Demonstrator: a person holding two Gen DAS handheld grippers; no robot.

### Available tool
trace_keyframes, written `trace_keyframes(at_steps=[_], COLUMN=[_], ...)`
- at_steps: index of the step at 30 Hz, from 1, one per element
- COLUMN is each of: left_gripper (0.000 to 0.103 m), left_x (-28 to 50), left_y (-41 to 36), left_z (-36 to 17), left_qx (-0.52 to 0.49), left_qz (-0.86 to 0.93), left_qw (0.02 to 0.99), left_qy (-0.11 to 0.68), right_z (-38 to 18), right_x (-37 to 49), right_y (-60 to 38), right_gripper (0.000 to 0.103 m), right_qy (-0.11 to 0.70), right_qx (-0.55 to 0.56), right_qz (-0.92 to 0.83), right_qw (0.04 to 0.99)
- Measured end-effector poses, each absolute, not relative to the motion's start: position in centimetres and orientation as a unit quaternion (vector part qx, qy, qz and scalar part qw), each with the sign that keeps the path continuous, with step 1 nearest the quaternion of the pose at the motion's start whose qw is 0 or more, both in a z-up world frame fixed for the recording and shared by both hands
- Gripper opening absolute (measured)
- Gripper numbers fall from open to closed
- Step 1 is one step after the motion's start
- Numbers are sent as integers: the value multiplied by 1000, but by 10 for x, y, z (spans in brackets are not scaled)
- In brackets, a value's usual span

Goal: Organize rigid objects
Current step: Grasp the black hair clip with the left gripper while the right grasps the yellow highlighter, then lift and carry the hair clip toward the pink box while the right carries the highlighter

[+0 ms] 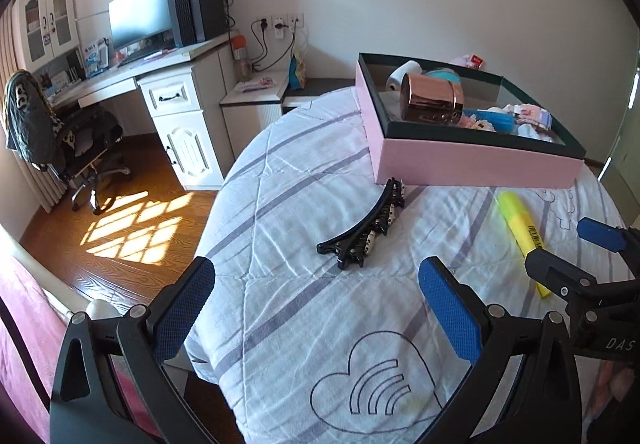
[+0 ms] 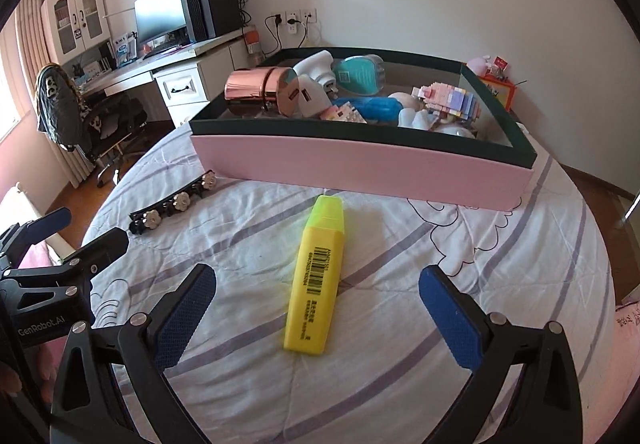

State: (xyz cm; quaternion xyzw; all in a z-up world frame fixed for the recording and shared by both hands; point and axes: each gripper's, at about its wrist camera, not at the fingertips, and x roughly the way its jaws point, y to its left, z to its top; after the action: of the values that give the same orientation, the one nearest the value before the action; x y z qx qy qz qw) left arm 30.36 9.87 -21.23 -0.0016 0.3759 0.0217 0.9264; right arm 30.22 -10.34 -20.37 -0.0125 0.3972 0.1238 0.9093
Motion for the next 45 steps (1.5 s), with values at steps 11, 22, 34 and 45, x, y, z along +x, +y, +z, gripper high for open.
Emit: trace_keyframes(at_steps=[11,22,34,45], left_gripper=[103,30,19,19], left_x=[351,352,301,236], left_y=[84,58,40,3], left_z=[-237,-233,-212,-128], left_qx=[40,81,-30,-4], left_qz=[-5,-71,-105,-86], left_qw=[903,907,917,959], left_qy=[428,406,383,270], right_z=[-221,-218,-199,-137], right_x=[324,315,284,231], right_y=[-108,-127,-146,-151], right_gripper=[33,27,27,27], right_qy=[432,425,372,276], right_qx=[-63,-35,12,25], right_qz=[148,155,173,191], right_qw=[887,891,912,942])
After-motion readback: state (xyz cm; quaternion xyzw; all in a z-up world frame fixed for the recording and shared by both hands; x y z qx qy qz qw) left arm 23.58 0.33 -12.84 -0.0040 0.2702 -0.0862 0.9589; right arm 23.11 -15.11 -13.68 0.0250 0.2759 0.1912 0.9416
